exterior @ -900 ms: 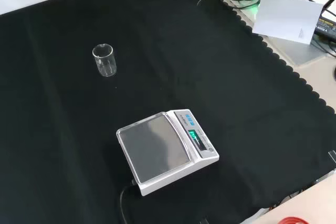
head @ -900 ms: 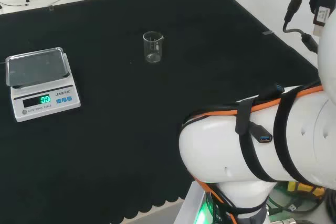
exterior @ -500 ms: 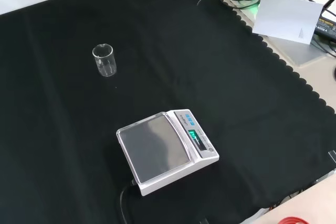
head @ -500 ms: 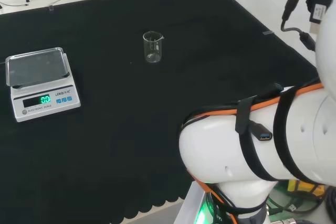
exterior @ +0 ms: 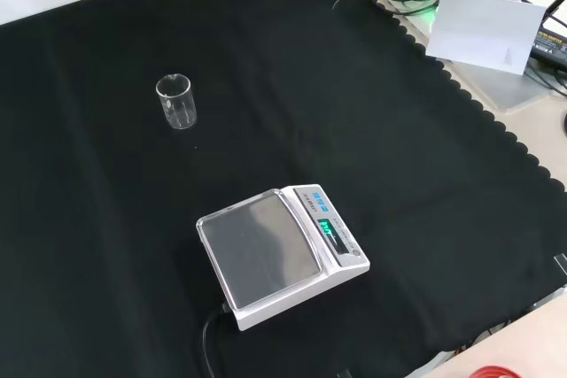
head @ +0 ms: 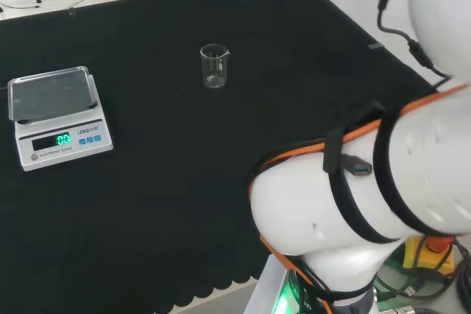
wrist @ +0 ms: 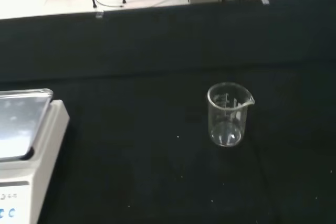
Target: Pick up the beaker.
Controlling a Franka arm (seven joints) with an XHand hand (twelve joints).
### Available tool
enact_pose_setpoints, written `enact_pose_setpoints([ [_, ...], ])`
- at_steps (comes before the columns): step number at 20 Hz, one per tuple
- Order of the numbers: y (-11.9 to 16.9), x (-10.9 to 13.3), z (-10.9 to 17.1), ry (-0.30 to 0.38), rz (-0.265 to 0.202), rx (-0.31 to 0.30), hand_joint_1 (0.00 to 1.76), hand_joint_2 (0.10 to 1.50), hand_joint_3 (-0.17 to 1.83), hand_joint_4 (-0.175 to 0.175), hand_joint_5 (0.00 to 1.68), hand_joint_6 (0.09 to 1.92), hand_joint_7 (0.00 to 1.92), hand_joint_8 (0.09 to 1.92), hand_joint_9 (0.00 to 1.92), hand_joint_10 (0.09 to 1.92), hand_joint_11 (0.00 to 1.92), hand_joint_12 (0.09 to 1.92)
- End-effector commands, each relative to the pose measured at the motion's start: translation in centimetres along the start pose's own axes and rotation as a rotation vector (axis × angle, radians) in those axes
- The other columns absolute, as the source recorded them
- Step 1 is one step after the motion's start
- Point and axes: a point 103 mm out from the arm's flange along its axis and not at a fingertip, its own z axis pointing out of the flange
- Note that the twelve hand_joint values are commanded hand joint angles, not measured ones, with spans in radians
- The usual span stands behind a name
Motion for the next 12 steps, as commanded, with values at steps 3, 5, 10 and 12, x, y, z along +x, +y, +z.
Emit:
enact_pose_setpoints([
  [3, 8.8, -7.3, 14.8, 0.088, 0.105, 0.103, 0.59, 0.68, 0.2, 0.001, 0.18, 0.09, 0.28, 0.73, 0.27, 0.84, 0.0, 1.57],
  [5, 10.1, -7.3, 17.0, 0.076, 0.099, 0.128, 0.59, 0.69, 0.19, 0.006, 0.16, 0.09, 0.21, 0.73, 0.23, 0.85, 0.0, 1.57],
  [10, 11.4, -6.9, 22.2, 0.097, 0.08, 0.064, 0.6, 0.7, 0.17, 0.014, 0.12, 0.09, 0.1, 0.72, 0.17, 0.88, 0.0, 1.54],
  [12, 11.9, -6.3, 24.1, 0.091, 0.075, 0.103, 0.6, 0.7, 0.16, 0.017, 0.11, 0.09, 0.09, 0.71, 0.16, 0.88, 0.0, 1.52],
])
